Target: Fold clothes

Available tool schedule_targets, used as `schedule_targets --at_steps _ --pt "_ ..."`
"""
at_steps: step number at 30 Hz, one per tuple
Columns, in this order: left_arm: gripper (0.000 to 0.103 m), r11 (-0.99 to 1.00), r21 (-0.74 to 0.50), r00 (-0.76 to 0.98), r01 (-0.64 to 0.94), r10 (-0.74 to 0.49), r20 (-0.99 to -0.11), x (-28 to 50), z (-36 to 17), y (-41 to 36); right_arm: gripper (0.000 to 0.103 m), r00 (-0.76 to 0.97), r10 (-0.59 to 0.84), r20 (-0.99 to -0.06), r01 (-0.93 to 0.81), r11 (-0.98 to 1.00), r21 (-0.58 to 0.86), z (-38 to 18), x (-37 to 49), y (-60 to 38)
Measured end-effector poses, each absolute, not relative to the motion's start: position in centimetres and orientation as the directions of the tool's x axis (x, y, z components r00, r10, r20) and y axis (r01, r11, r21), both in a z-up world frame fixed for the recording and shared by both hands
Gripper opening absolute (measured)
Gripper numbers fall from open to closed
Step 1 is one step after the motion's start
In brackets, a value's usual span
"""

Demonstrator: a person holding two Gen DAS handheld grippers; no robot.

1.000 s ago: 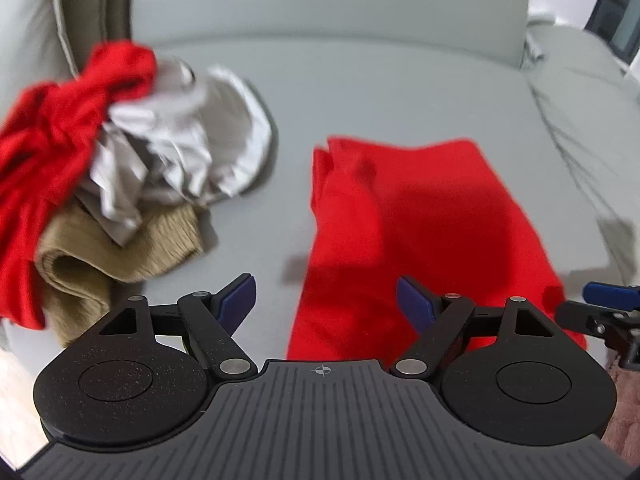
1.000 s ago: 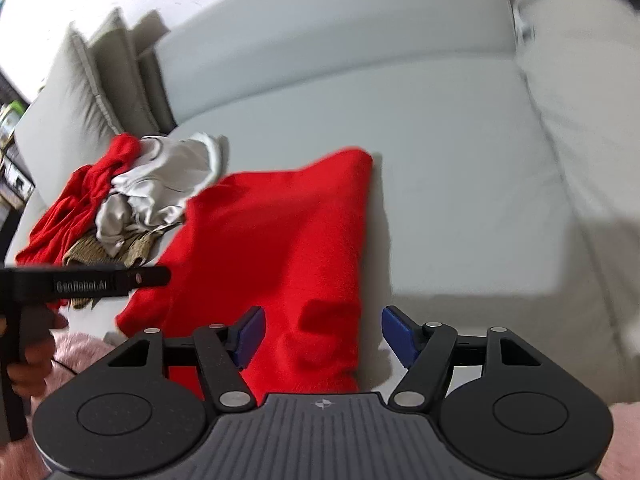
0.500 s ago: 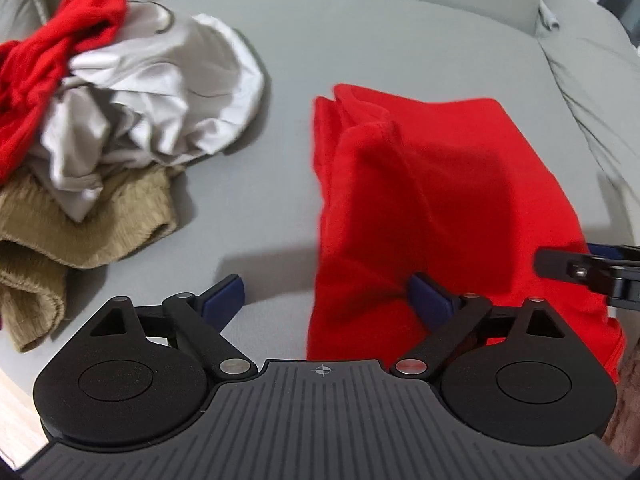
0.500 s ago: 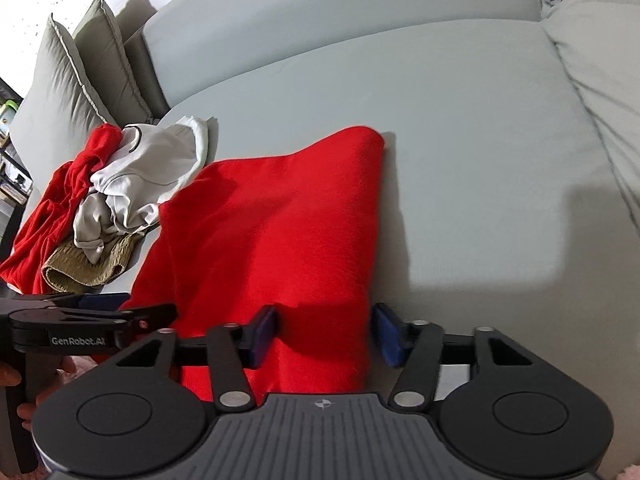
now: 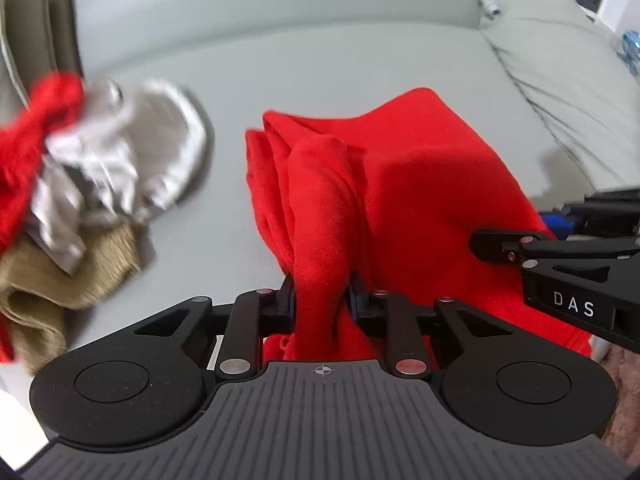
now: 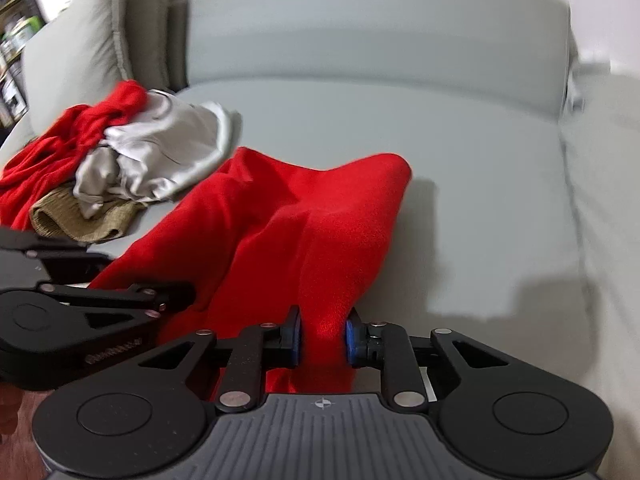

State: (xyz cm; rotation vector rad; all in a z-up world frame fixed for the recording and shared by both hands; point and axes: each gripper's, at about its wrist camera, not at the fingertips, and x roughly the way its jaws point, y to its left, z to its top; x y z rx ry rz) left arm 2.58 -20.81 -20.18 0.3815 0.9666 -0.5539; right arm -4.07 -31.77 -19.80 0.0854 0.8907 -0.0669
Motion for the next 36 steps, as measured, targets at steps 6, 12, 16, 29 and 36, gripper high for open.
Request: schedule_targets --at_steps 6,12,16,29,36 --pt "0.024 0.753 0.097 0.493 0.651 -0.322 -0.808 -0.4 -18.1 -24.9 0.021 0.654 -0.104 -0.749 0.111 0.993 -0.042 -17.7 -6.7 -34.5" --pt "0.024 0.693 0.074 0.43 0.717 -0.356 -0.83 0.2 -18.2 -33.5 0.021 0.599 -0.186 -0.779 0.277 0.961 -0.016 -17.6 -7.7 -44.2" --pt "0.024 0.656 0.052 0.41 0.753 -0.406 -0.817 1.2 -16.8 -41.2 0.021 0.599 -0.278 -0.751 0.356 0.932 -0.062 -15.6 -7.6 -51.3" --pt "0.041 0.561 -0.102 0.333 0.822 -0.618 -0.713 2.7 -15.5 -65.6 0.023 0.518 -0.515 -0.683 0.548 0.813 -0.197 -13.2 -7.1 -73.5" --pt "0.068 0.584 -0.019 0.388 0.812 -0.564 -0.729 4.1 -17.7 -64.2 0.075 0.521 -0.503 -0.69 0.684 0.729 -0.016 -13.7 -11.5 -77.7"
